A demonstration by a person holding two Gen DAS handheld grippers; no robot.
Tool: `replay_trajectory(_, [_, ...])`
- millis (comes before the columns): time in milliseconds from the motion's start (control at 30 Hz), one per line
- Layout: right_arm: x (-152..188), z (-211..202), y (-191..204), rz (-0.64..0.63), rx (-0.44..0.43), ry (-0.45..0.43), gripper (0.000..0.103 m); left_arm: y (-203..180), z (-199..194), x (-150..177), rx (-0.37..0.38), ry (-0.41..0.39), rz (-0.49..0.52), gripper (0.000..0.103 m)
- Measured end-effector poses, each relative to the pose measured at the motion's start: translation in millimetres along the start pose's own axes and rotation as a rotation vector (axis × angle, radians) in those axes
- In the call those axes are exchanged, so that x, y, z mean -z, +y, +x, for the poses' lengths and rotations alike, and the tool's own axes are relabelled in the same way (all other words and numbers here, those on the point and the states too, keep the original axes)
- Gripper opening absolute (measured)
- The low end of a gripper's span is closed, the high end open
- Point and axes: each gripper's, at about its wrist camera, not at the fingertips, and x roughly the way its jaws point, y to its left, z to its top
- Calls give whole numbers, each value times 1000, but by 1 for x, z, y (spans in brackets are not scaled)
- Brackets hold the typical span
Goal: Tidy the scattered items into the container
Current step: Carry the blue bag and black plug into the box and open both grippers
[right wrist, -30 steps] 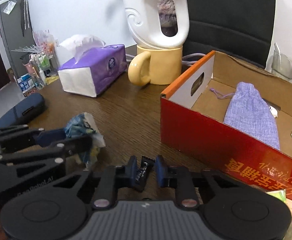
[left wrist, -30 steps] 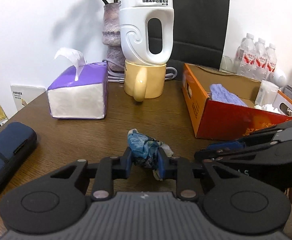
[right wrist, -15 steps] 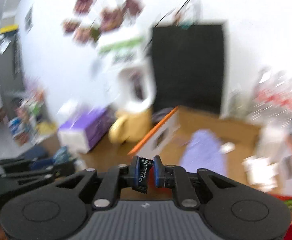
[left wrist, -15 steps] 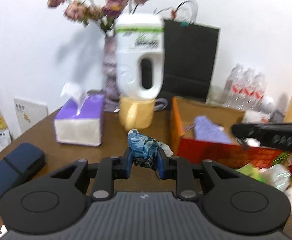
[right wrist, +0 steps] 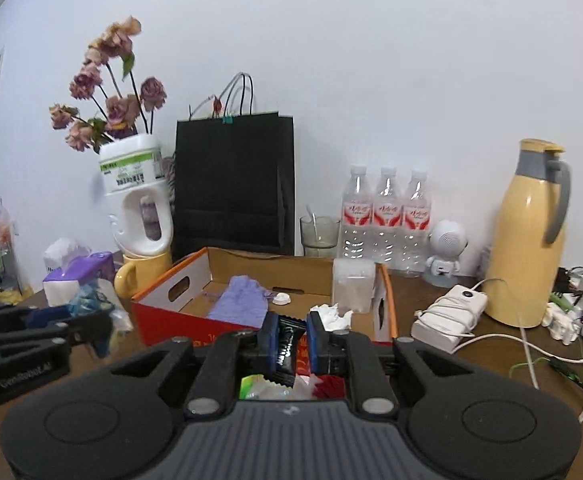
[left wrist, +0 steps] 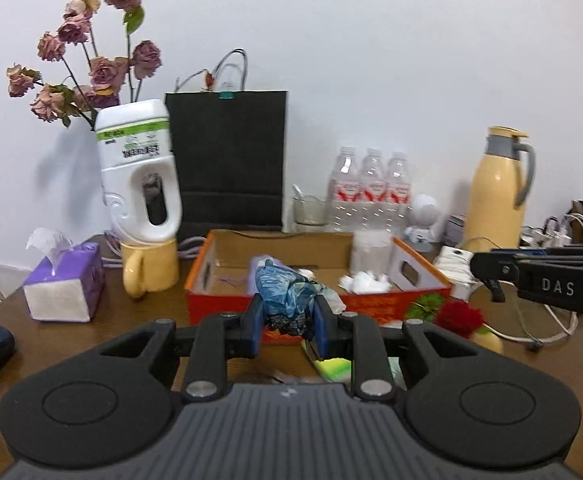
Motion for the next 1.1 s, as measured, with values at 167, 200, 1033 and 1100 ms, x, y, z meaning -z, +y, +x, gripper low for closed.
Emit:
replay_trajectory(167, [29,-26,8,44,-44,-7,13,-19,-27,25,-7,-12,42,25])
replay_trajectory(200, [36,-32,10,49,-43,-5,13,-21,-33,30,-8,-11,48,25])
replay_trajectory(1033, [-2,27,-12,100,-114,-31,13,31,56,-33,-22,28,-68,25])
replay_trajectory(1100, [-6,44,-16,112,-113,-20,13,37,76,-35,-20,71,-84,25])
